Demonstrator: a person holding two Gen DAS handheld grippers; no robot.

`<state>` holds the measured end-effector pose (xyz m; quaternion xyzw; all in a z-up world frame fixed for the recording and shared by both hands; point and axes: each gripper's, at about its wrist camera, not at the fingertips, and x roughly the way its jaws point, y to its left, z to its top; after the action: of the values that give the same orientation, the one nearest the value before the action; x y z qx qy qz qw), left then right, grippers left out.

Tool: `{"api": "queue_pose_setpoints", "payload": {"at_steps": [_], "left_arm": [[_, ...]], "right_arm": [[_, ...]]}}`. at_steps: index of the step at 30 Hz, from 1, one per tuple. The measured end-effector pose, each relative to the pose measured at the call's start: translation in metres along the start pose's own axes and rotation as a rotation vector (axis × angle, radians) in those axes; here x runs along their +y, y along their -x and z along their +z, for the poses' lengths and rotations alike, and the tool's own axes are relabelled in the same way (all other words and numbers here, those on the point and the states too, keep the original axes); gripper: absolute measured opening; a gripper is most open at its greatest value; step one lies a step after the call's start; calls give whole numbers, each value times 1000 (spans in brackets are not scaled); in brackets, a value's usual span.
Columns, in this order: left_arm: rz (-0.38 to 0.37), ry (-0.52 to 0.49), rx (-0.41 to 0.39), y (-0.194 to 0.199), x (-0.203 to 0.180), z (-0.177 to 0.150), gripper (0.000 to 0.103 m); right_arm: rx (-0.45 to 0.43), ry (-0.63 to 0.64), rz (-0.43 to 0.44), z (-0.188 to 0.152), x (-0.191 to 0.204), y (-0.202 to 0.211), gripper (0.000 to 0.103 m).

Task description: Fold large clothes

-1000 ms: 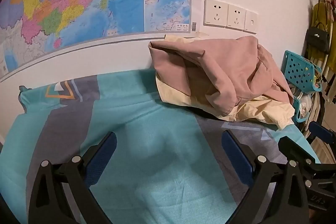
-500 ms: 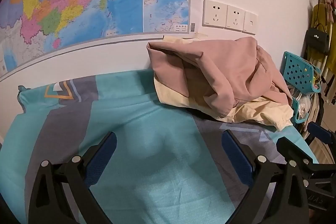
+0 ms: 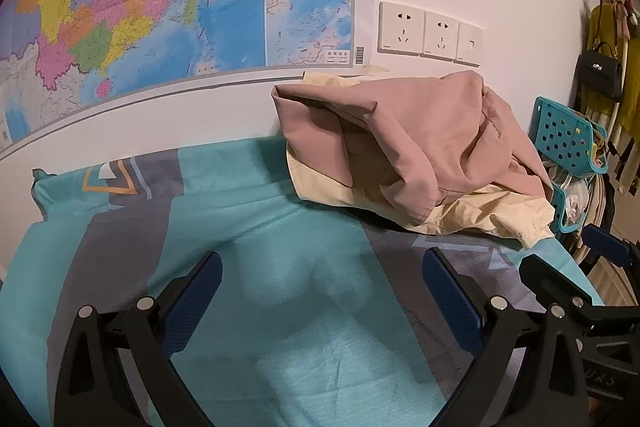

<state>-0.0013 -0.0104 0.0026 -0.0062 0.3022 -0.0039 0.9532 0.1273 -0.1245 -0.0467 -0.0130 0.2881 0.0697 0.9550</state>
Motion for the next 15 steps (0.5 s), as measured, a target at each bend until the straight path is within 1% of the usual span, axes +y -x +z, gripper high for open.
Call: {"api": "queue_pose_setpoints", "payload": {"at_steps": [15], "left_arm": [[1,4,0,-1,0,0,97]], "right_arm": [[-7,1,-7,3,-1,0,98]]}}
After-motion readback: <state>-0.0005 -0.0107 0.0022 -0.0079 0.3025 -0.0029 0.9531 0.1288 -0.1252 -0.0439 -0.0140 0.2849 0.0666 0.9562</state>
